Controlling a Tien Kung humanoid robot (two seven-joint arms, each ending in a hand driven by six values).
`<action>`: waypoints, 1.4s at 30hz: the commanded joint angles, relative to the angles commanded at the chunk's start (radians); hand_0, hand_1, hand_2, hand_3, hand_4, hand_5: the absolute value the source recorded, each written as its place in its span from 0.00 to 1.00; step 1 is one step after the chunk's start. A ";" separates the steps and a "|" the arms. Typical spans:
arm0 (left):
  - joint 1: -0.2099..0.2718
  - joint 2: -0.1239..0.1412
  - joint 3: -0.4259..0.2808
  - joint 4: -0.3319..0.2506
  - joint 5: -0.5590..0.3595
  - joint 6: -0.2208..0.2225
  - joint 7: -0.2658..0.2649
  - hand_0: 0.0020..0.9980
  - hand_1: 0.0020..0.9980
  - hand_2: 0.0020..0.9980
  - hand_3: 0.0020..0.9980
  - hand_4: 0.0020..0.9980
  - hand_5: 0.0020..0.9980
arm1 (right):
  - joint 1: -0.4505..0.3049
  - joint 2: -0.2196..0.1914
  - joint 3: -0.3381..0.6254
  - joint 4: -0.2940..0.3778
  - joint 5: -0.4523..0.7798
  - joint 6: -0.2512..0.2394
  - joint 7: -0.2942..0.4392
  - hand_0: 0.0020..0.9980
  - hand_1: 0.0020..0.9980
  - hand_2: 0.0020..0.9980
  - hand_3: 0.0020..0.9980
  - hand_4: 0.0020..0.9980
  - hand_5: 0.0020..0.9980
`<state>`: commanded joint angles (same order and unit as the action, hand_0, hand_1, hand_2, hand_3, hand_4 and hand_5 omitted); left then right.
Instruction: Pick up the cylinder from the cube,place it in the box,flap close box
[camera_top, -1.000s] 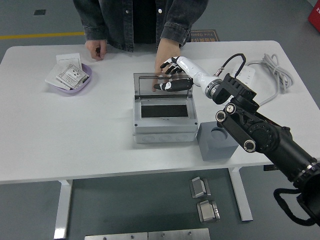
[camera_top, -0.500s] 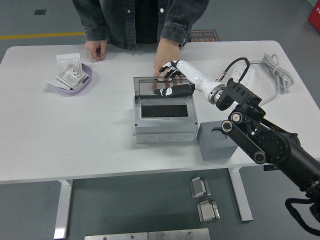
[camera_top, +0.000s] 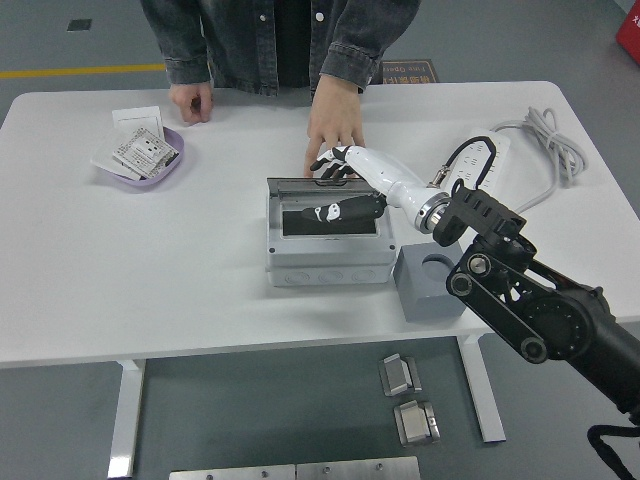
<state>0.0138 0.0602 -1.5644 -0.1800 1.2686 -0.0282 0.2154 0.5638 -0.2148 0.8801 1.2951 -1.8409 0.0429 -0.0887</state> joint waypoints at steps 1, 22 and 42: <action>0.000 0.000 0.000 0.000 0.000 0.000 0.000 0.64 0.62 0.57 0.60 0.67 0.29 | -0.005 -0.001 0.001 0.007 -0.003 0.001 -0.002 0.70 0.64 0.66 0.75 0.93 0.50; 0.001 -0.008 -0.003 0.000 0.012 -0.002 0.004 0.64 0.62 0.57 0.60 0.67 0.29 | -0.109 -0.010 0.029 0.090 -0.037 0.008 -0.023 0.68 0.63 0.66 0.75 0.93 0.51; 0.015 0.016 -0.053 0.000 0.049 0.002 0.032 0.64 0.62 0.57 0.60 0.66 0.28 | -0.351 -0.060 0.398 0.220 0.042 -0.055 0.083 0.68 0.63 0.66 0.75 0.92 0.51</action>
<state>0.0284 0.0763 -1.6169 -0.1800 1.3173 -0.0264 0.2470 0.2125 -0.2749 1.2778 1.5154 -1.7986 -0.0124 -0.0055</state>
